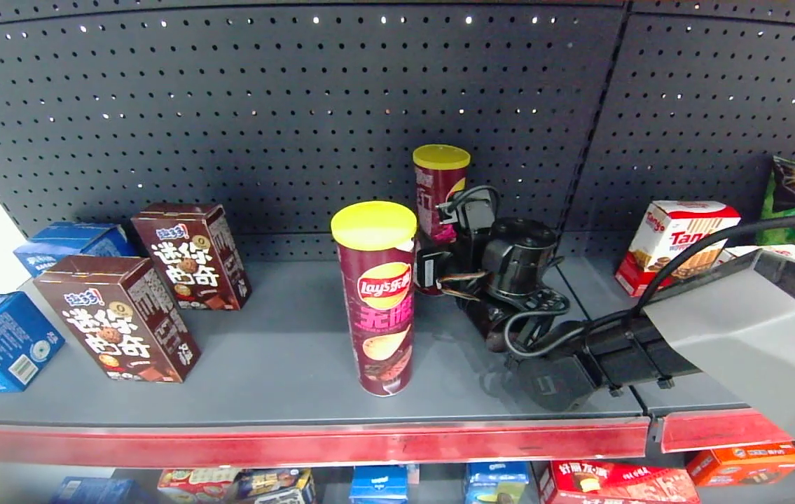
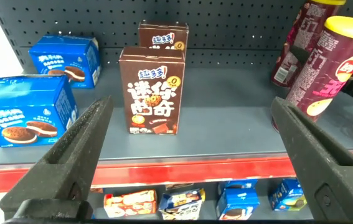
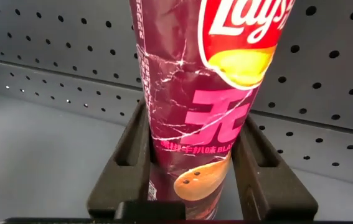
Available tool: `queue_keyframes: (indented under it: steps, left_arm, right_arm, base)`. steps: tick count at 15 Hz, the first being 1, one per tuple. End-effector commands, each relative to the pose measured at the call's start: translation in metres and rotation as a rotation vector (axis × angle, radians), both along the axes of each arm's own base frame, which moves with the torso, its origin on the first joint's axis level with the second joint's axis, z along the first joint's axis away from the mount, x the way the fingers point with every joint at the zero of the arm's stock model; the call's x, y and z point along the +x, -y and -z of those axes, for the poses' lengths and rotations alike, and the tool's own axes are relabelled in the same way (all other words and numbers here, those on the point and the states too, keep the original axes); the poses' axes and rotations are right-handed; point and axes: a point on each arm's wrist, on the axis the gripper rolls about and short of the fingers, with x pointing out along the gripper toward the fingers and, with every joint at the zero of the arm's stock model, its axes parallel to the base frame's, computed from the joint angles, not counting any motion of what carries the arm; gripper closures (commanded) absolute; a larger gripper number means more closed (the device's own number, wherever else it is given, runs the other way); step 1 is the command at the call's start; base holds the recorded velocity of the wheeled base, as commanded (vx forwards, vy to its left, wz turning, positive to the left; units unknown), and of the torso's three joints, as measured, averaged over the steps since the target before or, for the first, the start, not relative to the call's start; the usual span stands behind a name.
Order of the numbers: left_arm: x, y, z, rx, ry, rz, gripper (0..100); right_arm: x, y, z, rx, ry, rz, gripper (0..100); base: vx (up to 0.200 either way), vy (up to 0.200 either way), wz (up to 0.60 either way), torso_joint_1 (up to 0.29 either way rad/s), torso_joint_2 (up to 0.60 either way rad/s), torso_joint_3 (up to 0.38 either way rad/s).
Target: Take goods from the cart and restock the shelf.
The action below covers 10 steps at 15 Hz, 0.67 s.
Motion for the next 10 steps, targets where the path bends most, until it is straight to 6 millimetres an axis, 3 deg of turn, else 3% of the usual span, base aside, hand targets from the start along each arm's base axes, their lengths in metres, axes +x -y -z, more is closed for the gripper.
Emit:
queue_keyframes:
  steps: [1, 5, 10]
  left_arm:
    - [0.000, 0.000, 0.000, -0.001, -0.002, 0.001, 0]
    - [0.000, 0.000, -0.001, -0.001, 0.001, 0.001, 0]
    - [0.000, 0.000, -0.003, 0.000, 0.008, -0.001, 0]
  right_arm:
    - [0.000, -0.002, 0.002, -0.003, -0.004, -0.002, 100]
    - [-0.003, -0.002, -0.002, -0.016, 0.005, -0.004, 100]
    - [-0.024, 0.002, -0.008, -0.035, -0.012, -0.030, 100]
  base:
    - [0.000, 0.000, 0.00, 0.000, 0.00, 0.000]
    - [0.000, 0.000, 0.00, 0.000, 0.00, 0.000]
    - [0.000, 0.000, 0.00, 0.000, 0.00, 0.000]
